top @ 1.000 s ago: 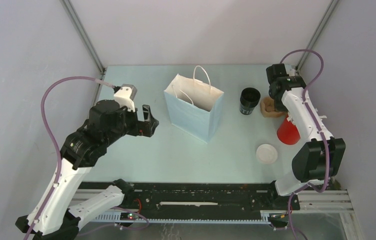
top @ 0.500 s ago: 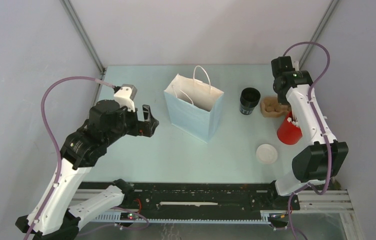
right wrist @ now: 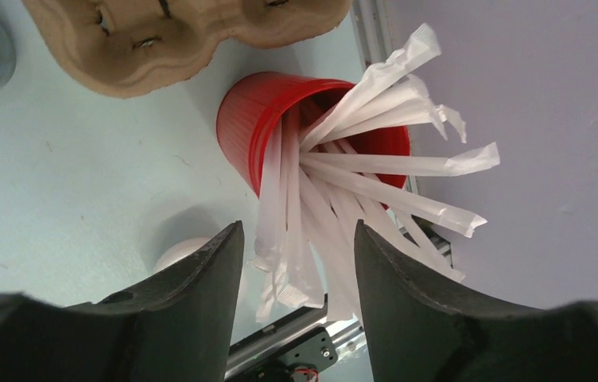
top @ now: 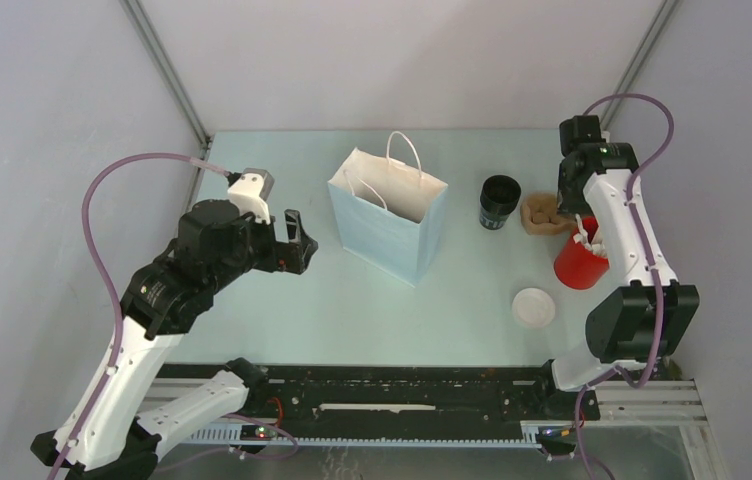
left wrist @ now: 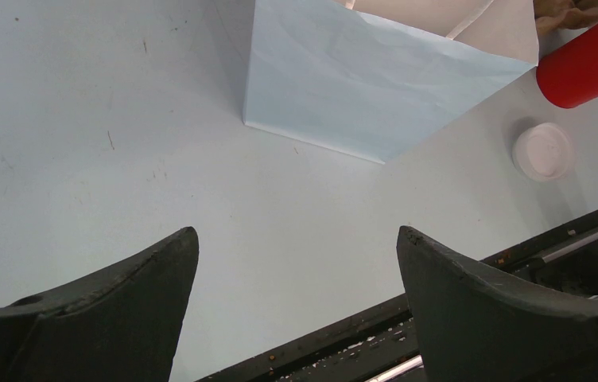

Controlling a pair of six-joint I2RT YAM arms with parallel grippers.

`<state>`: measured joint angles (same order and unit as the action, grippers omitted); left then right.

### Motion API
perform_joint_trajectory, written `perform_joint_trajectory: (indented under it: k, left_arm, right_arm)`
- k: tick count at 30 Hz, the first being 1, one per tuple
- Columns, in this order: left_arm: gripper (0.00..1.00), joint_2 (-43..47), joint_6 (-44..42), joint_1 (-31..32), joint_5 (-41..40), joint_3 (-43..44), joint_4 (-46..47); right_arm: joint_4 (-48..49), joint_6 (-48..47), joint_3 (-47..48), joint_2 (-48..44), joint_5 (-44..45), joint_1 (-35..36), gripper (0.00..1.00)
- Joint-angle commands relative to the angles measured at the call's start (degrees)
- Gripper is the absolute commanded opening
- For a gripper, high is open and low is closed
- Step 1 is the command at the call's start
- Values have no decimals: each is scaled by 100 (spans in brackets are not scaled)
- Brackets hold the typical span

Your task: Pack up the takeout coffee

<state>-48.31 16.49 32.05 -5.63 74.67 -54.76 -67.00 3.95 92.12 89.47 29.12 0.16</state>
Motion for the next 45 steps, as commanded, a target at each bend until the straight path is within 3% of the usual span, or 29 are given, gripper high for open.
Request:
perform_joint_trajectory:
  k: [1, 6, 9, 14, 22, 34, 45]
  left_arm:
    - [99, 34, -8, -34, 71, -120, 106]
    - [99, 15, -3, -35, 76, -128, 112]
    - [99, 3, 3, -33, 82, -137, 122]
    - [99, 30, 45, -28, 164, -165, 140]
    - [99, 63, 39, -24, 150, -116, 87]
    - [98, 79, -6, -25, 76, -13, -23]
    - [98, 45, 8, -25, 86, 12, -13]
  right_arm:
    - [-437, 210, 333, -264, -213, 28, 63]
    - [-831, 319, 238, -701, -65, 336, 73]
    - [-1194, 608, 81, -802, 270, 713, 74]
    - [-1167, 822, -220, -879, 397, 975, 51]
    - [-760, 818, -895, -770, 638, 994, 42]
    - [-103, 340, -1000, -403, 1175, 964, 29]
    - [-388, 176, -594, -472, 1343, 985, 3]
